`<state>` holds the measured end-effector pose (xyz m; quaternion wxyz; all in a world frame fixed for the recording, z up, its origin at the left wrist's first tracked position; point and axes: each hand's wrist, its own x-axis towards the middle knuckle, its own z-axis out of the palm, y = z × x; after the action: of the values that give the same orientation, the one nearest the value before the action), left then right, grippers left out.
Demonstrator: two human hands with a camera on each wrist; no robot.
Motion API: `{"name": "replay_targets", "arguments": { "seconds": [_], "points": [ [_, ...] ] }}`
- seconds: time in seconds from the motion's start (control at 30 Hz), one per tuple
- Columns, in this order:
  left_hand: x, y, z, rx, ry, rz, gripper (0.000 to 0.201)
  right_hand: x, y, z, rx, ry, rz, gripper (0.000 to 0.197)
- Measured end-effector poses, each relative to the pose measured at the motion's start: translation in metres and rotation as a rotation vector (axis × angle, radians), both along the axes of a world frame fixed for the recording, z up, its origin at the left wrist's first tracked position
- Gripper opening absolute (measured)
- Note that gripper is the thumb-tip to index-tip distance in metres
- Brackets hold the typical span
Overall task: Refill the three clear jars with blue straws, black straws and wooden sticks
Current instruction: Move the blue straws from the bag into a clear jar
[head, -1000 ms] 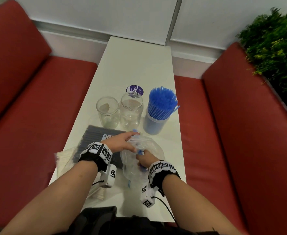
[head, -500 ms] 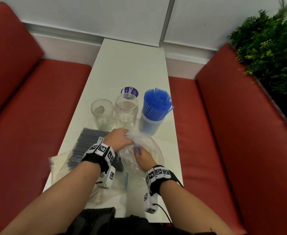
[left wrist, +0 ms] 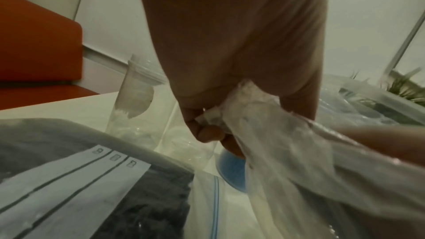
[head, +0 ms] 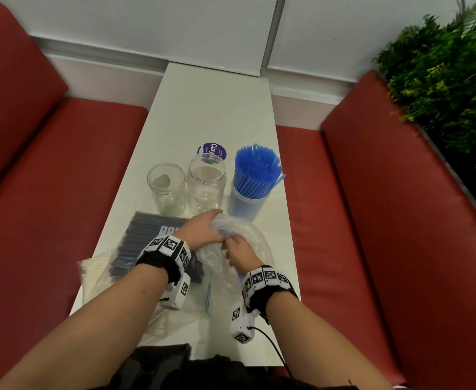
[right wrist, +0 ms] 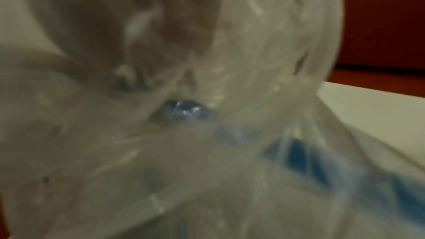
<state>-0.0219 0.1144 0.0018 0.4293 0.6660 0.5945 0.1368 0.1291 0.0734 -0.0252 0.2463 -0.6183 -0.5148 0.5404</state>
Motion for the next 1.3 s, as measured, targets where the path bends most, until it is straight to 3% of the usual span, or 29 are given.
{"name": "replay_targets", "arguments": {
  "seconds": [0.07,0.2,0.27,0.33,0.43,0.53,0.63,0.77,0.83,1.0,1.13,1.2,1.3],
  "points": [
    [0.002,0.002,-0.001,0.018,0.052,-0.014,0.075,-0.002,0.000,0.005,-0.012,-0.018,0.050,0.017],
    [0.008,0.003,0.000,0.103,0.220,-0.073,0.051,-0.001,-0.001,0.009,-0.002,-0.191,0.223,0.023],
    [0.012,0.002,0.001,0.153,0.259,-0.066,0.038,0.002,-0.003,0.009,0.048,-0.267,0.255,0.038],
    [0.014,0.001,0.001,0.187,0.272,-0.026,0.027,0.004,-0.005,0.012,0.088,-0.297,0.260,0.046],
    [0.015,0.000,0.004,0.172,0.281,0.051,0.013,0.005,-0.008,0.012,0.144,-0.224,0.183,0.039],
    [0.015,0.002,0.008,0.187,0.288,0.094,0.014,0.002,-0.013,0.013,0.151,-0.115,0.094,0.038],
    [0.015,0.003,0.014,0.210,0.256,0.123,0.019,0.001,-0.006,0.016,0.121,-0.100,0.042,0.023],
    [0.022,0.005,0.028,0.212,0.203,0.101,0.021,-0.003,0.010,0.030,0.036,0.001,-0.102,0.023],
    [0.022,0.008,0.034,0.173,0.137,0.131,0.019,-0.004,0.012,0.032,0.094,-0.013,-0.076,0.014],
    [0.019,0.015,0.033,0.072,0.088,0.183,0.018,-0.009,0.000,0.030,0.321,-0.116,-0.025,0.030],
    [0.013,0.025,0.029,-0.056,0.120,0.135,0.022,-0.005,-0.004,0.036,0.365,-0.205,0.068,0.032],
    [0.008,0.026,0.028,-0.100,0.087,0.219,0.027,-0.004,-0.005,0.044,0.376,-0.188,0.177,0.028],
    [0.001,0.024,0.027,-0.085,0.125,0.214,0.028,-0.006,-0.005,0.058,0.449,-0.154,0.280,0.011]
  ]
}}
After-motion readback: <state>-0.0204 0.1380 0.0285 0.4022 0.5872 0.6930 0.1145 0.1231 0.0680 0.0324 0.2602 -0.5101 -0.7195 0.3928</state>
